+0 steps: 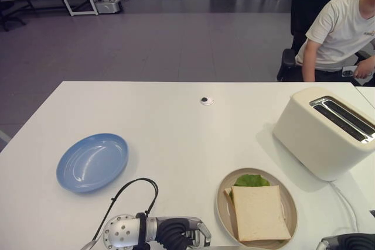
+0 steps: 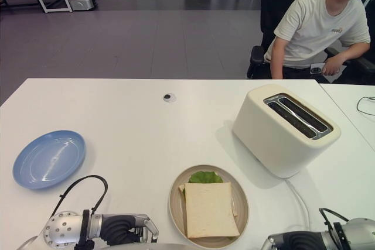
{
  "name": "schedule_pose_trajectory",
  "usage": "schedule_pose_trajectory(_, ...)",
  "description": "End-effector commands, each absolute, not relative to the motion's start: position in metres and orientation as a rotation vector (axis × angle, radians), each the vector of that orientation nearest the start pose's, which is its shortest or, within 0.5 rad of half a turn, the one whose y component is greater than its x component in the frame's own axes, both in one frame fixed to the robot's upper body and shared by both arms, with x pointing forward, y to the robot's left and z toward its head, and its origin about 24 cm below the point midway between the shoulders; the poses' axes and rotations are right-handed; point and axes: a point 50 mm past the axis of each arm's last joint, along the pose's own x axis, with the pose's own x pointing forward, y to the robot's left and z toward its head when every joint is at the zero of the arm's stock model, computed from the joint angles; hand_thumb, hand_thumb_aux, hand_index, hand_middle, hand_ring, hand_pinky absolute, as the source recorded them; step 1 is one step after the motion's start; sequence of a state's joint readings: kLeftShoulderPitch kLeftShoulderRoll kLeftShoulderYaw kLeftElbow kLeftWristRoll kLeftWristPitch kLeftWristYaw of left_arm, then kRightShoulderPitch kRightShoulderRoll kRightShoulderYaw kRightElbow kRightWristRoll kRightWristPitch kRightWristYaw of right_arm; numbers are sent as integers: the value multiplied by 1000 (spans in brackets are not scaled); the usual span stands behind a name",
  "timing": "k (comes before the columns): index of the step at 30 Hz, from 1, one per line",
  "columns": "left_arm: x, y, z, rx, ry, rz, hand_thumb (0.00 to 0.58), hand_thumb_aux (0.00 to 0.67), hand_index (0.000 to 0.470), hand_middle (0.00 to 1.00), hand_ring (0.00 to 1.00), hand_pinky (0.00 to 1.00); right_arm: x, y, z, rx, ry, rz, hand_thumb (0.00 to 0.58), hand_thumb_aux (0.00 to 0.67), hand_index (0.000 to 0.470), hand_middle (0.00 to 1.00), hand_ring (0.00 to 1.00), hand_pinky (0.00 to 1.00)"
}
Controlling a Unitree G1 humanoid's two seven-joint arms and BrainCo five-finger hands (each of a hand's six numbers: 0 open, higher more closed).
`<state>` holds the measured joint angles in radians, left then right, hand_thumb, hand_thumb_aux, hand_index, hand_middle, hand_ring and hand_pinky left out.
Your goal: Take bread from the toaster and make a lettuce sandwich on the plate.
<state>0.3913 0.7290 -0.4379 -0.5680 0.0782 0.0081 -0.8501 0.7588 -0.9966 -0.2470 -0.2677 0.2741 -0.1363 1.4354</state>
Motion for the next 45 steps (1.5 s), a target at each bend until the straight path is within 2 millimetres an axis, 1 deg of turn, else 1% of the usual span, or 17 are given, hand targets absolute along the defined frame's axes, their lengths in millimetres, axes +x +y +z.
schedule_pose_trajectory(1, 113, 113, 28, 599, 272, -1412, 580, 670, 470, 1000, 1000, 1000, 95, -264, 59, -602, 664, 1459, 580, 670, 470, 1000, 1000, 1000)
schedule_pose_trajectory(5, 119, 102, 19, 659, 259, -1369, 580, 670, 470, 1000, 1000, 1000, 113, -247, 60, -717, 519, 1414, 580, 670, 470, 1000, 1000, 1000)
schedule_pose_trajectory(9, 129, 94, 20, 685, 226, -1306, 580, 670, 470, 1000, 1000, 1000, 132, -225, 65, -853, 339, 1369, 580, 670, 470, 1000, 1000, 1000)
schedule_pose_trajectory(14, 152, 106, 17, 721, 244, -1145, 580, 670, 470, 1000, 1000, 1000, 160, -207, 56, -974, 194, 1233, 580, 670, 470, 1000, 1000, 1000)
schedule_pose_trajectory(18, 179, 123, 17, 771, 253, -951, 580, 670, 470, 1000, 1000, 1000, 190, -190, 47, -1088, 57, 1063, 580, 670, 470, 1000, 1000, 1000)
schedule_pose_trajectory(22, 203, 123, 10, 789, 244, -830, 580, 670, 470, 1000, 1000, 1000, 218, -168, 31, -1131, -1, 936, 580, 670, 470, 1000, 1000, 1000)
schedule_pose_trajectory(27, 238, 116, -1, 792, 237, -736, 580, 670, 470, 1000, 1000, 1000, 252, -131, 23, -1102, -62, 832, 580, 670, 470, 1000, 1000, 1000)
schedule_pose_trajectory(30, 257, 111, -2, 792, 224, -693, 580, 670, 470, 1000, 1000, 1000, 270, -116, 23, -1082, -84, 759, 580, 670, 470, 1000, 1000, 1000)
schedule_pose_trajectory(35, 285, 110, 2, 779, 173, -600, 580, 670, 470, 1000, 1000, 1000, 287, -111, 26, -1058, -113, 639, 580, 670, 470, 1000, 1000, 1000)
schedule_pose_trajectory(38, 287, 112, 12, 708, 92, -534, 580, 670, 470, 1000, 1000, 1000, 284, -113, 38, -981, -172, 556, 580, 670, 470, 1000, 1000, 1000)
schedule_pose_trajectory(39, 282, 111, 19, 646, 52, -531, 564, 557, 391, 1000, 1000, 1000, 280, -113, 44, -924, -195, 538, 462, 368, 258, 949, 949, 949)
schedule_pose_trajectory(40, 274, 108, 32, 521, -15, -527, 474, 384, 269, 1000, 1000, 1000, 273, -112, 53, -815, -223, 527, 23, 13, 9, 533, 533, 533)
schedule_pose_trajectory(41, 264, 107, 48, 373, -84, -509, 66, 39, 28, 1000, 1000, 1000, 266, -111, 65, -707, -260, 516, 0, 0, 0, 110, 110, 110)
schedule_pose_trajectory(42, 255, 113, 65, 265, -158, -476, 0, 0, 0, 604, 604, 604, 260, -113, 81, -577, -303, 492, 0, 0, 0, 0, 0, 0)
schedule_pose_trajectory(43, 246, 121, 80, 180, -214, -434, 0, 0, 0, 55, 55, 55, 255, -117, 96, -448, -340, 454, 0, 0, 0, 0, 0, 0)
schedule_pose_trajectory(44, 240, 128, 91, 130, -252, -399, 0, 0, 0, 0, 0, 0, 251, -122, 107, -350, -367, 420, 0, 0, 0, 0, 0, 0)
schedule_pose_trajectory(45, 236, 136, 101, 85, -287, -353, 0, 0, 0, 0, 0, 0, 249, -129, 118, -244, -391, 375, 0, 0, 0, 0, 0, 0)
